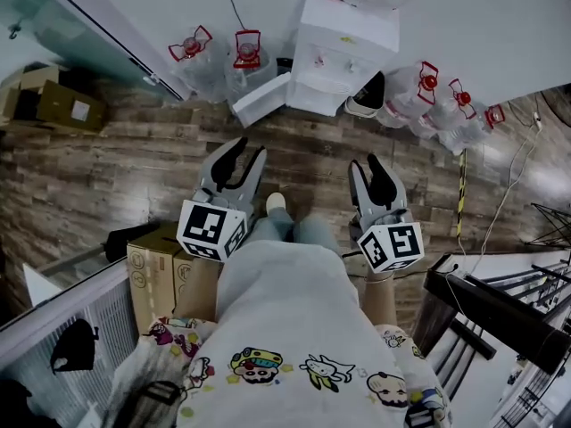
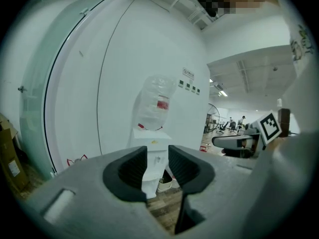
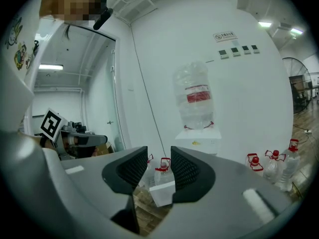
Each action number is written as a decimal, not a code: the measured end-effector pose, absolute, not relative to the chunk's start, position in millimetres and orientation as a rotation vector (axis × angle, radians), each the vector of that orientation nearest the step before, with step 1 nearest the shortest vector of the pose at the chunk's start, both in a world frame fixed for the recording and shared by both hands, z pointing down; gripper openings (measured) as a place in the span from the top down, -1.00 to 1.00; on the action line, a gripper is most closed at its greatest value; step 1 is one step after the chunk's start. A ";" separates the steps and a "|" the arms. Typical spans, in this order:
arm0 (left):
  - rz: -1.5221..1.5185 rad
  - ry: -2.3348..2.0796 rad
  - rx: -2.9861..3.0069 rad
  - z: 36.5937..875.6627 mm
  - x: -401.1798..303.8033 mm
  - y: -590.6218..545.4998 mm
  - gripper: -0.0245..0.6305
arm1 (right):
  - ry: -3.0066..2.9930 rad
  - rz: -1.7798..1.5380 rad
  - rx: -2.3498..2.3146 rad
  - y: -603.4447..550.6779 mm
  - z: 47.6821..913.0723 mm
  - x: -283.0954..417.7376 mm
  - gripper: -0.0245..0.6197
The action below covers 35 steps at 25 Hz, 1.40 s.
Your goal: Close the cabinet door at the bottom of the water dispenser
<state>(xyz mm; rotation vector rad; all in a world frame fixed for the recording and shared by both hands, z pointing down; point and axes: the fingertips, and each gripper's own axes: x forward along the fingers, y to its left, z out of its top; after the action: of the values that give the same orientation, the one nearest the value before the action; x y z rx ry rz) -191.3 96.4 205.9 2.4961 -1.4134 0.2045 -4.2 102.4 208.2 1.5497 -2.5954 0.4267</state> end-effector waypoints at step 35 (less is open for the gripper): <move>0.228 -1.543 2.388 222.5 -142.7 -92.8 0.54 | -2.663 0.466 1.338 -103.8 222.8 41.0 0.50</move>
<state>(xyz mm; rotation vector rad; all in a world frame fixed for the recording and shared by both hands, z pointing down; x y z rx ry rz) -142.7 -92.8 222.5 2.3881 -1.5427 0.2282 41.0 -103.8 222.8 1.3384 -2.6630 0.4663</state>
